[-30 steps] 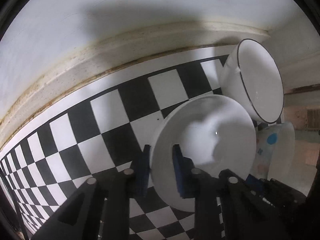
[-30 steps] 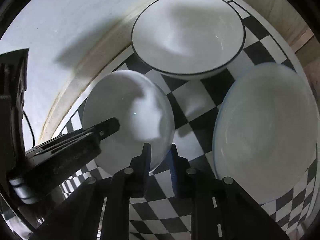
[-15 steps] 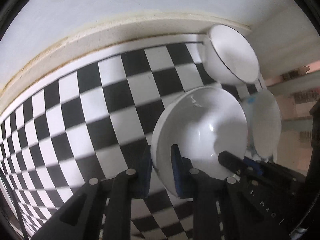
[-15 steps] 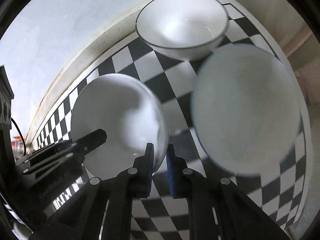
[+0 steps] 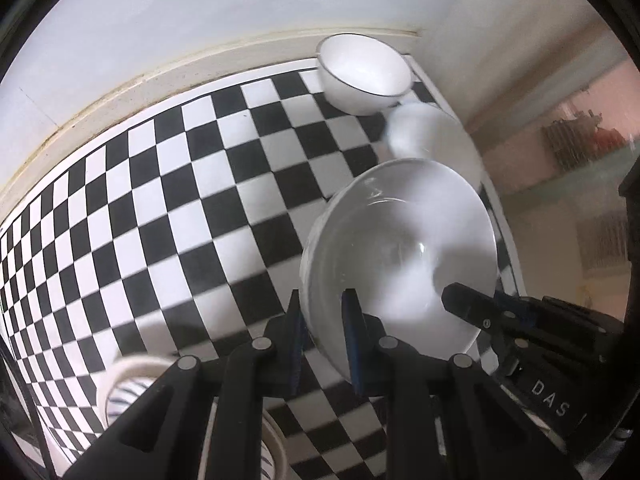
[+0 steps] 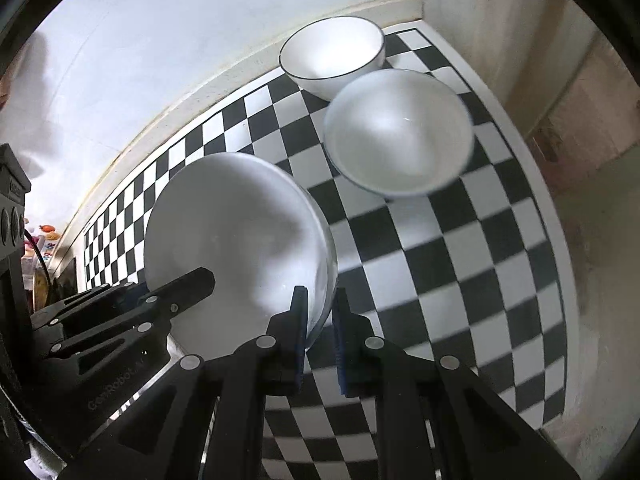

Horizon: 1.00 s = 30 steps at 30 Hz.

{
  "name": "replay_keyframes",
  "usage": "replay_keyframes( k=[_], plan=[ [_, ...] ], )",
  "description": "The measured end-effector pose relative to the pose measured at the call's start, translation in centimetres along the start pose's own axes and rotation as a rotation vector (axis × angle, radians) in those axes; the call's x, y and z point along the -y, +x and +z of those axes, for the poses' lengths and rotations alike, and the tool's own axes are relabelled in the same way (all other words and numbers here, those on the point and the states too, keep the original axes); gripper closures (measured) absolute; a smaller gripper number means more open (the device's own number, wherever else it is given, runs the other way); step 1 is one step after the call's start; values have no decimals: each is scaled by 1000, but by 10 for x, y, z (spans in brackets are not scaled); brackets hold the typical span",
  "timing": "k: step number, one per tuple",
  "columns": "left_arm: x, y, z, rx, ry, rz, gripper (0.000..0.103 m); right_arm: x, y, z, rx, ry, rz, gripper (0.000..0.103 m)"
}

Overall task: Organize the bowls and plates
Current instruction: 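Lift the white bowl with both grippers and carry it to the plates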

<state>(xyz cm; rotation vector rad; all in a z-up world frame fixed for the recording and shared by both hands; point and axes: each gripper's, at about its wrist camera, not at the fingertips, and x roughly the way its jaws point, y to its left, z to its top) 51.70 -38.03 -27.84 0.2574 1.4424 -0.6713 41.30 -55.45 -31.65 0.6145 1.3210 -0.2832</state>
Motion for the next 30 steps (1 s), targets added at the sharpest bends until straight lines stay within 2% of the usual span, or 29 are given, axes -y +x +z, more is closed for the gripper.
replay_keyframes(
  k=[5,11,20,30],
  plan=[
    [13,-10,-19,9,1,-11,87,17,-29,-27,4,-19,6,90],
    [20,-2,-50,-16,-32,-21,87,27,-34,-58,-21,-43,12,90],
    [19,33,-87,-115,-89,-24,87,42,-2,-89,-100,-80,16,90],
    [25,69,-98,-194,-92,13,87,51,29,-97,-150,-125,-13,90]
  ],
)
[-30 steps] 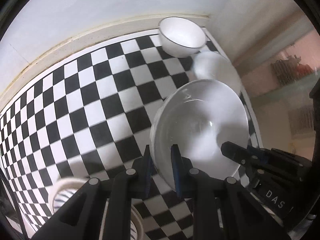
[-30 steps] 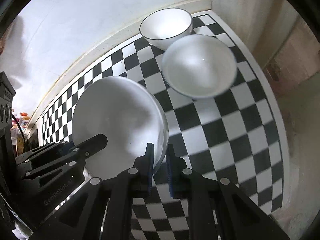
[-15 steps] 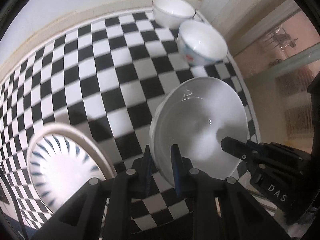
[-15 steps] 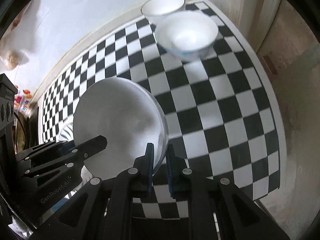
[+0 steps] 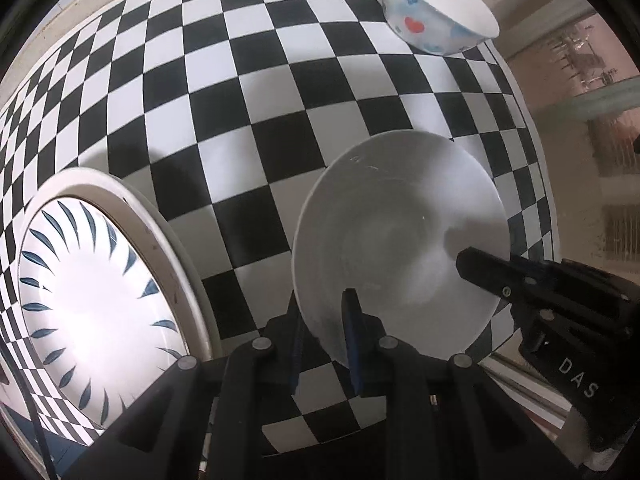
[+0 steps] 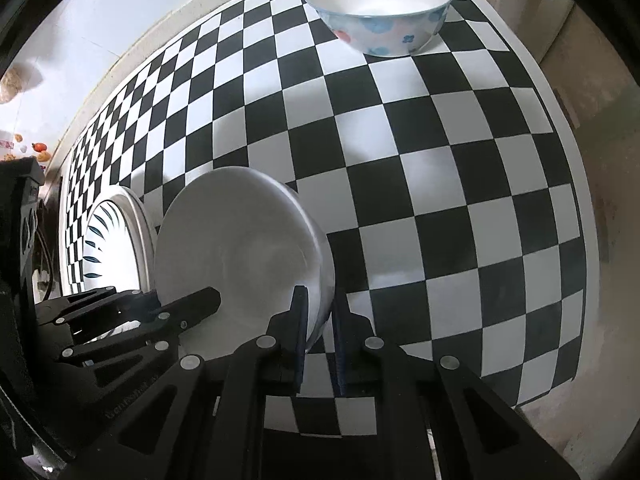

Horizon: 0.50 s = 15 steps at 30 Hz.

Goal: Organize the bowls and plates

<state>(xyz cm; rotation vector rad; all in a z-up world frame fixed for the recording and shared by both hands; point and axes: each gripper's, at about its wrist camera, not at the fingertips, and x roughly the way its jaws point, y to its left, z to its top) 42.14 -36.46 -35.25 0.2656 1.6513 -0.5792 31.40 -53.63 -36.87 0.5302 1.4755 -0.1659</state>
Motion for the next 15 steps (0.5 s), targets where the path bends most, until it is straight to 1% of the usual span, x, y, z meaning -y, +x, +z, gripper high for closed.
replay_keyframes(
  k=[4,6,15],
  plan=[
    [7,5,-1,-9,14,13,87,4,4,2,-8,-5,-19,90],
    [11,5,-2,-2,26,25,87,6,5,3,-16,1,-16,90],
    [29,17,-3,-14,20,24,87,11,10,-2,-44,9,-20,90]
  ],
)
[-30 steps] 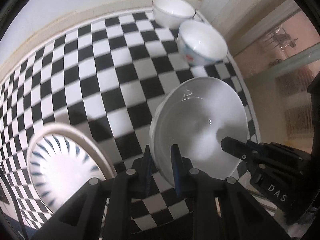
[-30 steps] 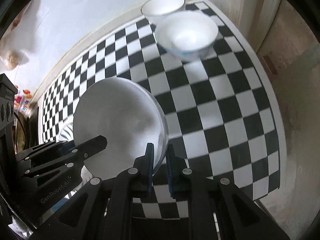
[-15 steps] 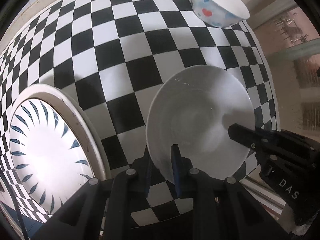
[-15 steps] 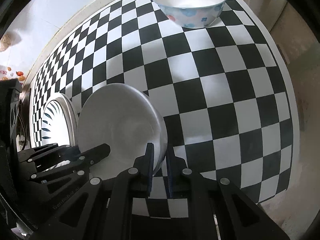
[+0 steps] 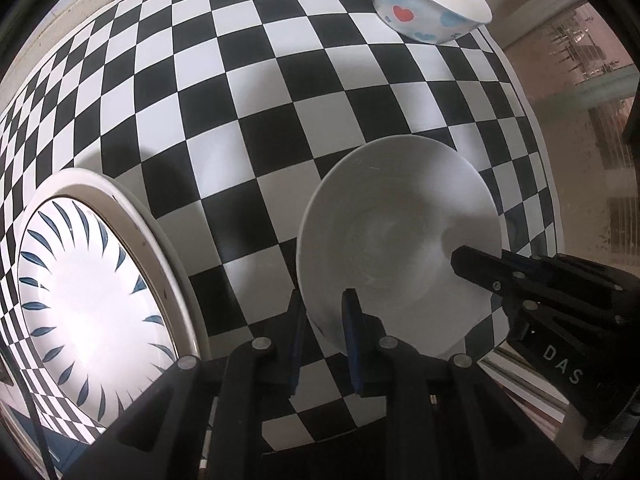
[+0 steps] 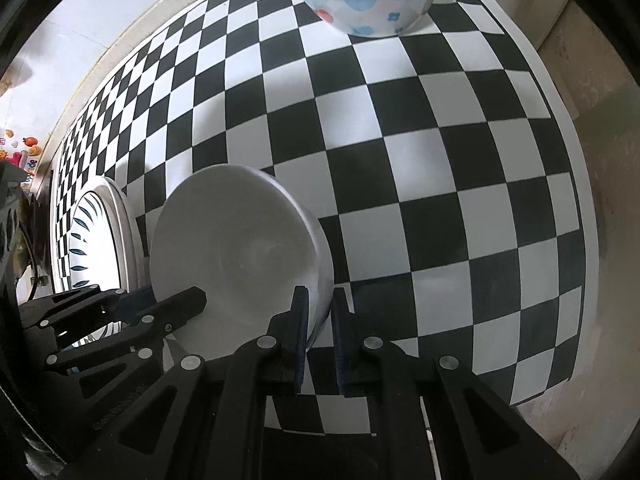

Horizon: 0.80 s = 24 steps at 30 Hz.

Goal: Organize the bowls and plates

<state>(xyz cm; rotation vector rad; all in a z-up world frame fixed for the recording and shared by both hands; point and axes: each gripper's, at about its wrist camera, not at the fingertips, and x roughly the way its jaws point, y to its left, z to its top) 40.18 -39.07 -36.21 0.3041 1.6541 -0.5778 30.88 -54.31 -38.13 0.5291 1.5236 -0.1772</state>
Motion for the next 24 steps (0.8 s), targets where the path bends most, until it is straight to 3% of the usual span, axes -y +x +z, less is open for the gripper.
replay_keyframes(
  k=[9,13,16,18,20,24],
  plan=[
    [5,-30,-7,3,-36,34,85,11,-4,-1,-17,64,61,90],
    [13,-65,-11,80,-18,61,85,20,-15,-4,-14,95,103,90],
    [18,-94,-5,152,-14,50,79,27,-28,-4,-2,113,127,90],
    [19,-107,7,187,-16,37,72,33,-39,1,12,126,153,79],
    [17,-113,27,212,-20,37,72,41,-50,8,38,150,184,48],
    [15,-116,69,225,-54,19,72,58,-75,37,109,184,206,44]
  ],
)
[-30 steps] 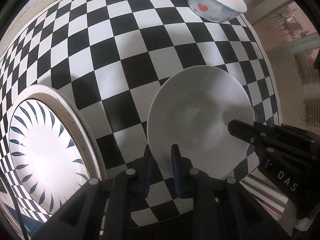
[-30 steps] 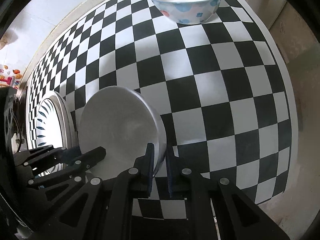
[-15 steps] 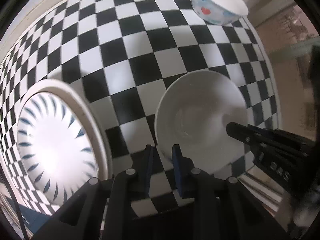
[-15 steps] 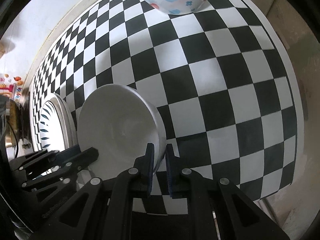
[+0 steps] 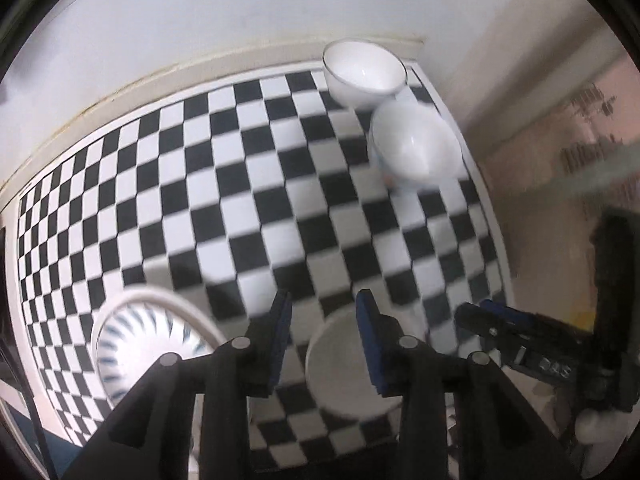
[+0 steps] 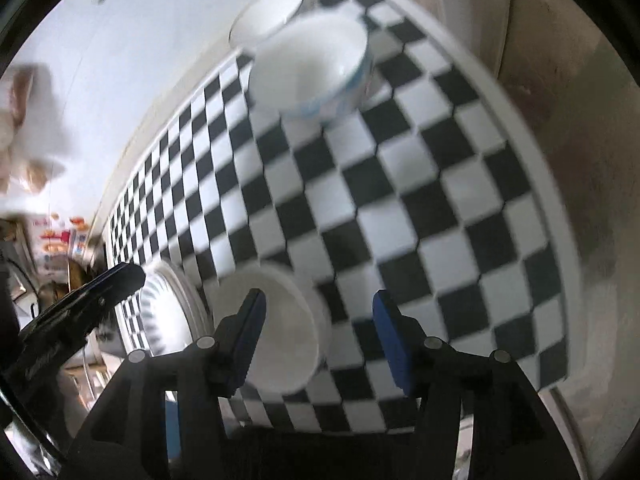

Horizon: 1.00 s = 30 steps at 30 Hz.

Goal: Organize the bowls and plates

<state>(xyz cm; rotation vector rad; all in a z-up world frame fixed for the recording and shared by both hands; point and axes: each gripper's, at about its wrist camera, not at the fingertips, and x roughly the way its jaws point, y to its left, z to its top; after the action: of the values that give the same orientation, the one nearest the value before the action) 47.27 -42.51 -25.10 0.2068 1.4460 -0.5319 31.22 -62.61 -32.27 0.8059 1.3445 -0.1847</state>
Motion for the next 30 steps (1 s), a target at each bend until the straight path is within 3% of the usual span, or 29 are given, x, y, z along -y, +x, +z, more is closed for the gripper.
replay_keyframes(
  k=[4,9,11,19,23,25,28,30],
  plan=[
    [-9,4,45,-6,-41,-40,72,0,-21,44,81,-5,-10,44],
    [-22,29,115,-12,-106,-83,72,-14,-39,126,208,-48,-41,44],
    [-27,43,138,-26,-129,-105,72,-21,-34,158,215,-65,-49,44],
    [-24,108,207,-96,-149,-156,72,-43,30,261,100,-98,-96,48],
    [-16,136,223,-129,-117,-140,72,-46,64,284,17,-92,-118,63],
    [-14,144,227,-133,-105,-120,72,-44,75,291,-1,-85,-131,66],
    [-13,152,228,-133,-104,-123,86,-42,92,301,-43,-74,-138,89],
    [-12,152,227,-122,-101,-115,86,-41,101,305,-49,-74,-144,91]
  ],
)
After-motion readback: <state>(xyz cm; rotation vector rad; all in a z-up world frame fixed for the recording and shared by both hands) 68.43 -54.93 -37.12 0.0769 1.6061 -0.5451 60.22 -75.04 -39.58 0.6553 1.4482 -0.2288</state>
